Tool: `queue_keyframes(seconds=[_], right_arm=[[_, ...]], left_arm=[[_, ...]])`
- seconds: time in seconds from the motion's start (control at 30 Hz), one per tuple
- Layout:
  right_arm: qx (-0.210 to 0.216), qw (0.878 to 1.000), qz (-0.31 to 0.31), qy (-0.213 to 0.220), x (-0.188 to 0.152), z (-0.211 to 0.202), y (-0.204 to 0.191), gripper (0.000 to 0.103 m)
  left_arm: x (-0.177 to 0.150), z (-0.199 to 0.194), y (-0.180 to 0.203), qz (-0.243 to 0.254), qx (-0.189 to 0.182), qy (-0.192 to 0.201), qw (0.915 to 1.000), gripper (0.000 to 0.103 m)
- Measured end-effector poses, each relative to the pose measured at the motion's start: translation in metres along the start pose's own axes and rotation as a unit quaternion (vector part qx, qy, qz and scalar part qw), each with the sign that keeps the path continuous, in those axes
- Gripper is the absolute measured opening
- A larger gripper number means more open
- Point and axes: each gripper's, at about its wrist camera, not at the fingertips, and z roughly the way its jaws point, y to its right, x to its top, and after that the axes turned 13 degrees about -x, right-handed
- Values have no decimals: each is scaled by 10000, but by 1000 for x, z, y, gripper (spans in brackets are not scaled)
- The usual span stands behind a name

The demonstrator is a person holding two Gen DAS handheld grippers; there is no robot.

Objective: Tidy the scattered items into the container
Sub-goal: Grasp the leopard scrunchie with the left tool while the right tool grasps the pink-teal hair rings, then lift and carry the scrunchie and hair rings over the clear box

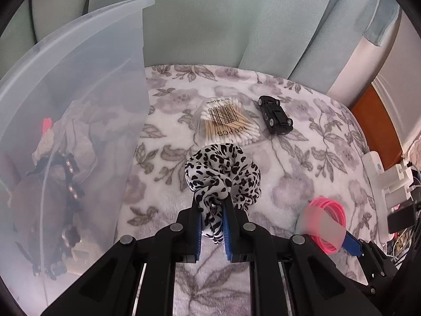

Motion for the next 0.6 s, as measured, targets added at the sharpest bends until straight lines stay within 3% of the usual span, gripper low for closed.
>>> queue_keyframes(seconds=[0.3, 0.6], right_arm=[[85, 9992, 396, -16, -20, -36, 26, 70], [172, 9965, 644, 494, -16, -91, 42, 70]], left_arm=[[-14, -41, 21, 203, 107, 110, 9997, 14], [-18, -96, 50, 536, 92, 526, 9971, 14]])
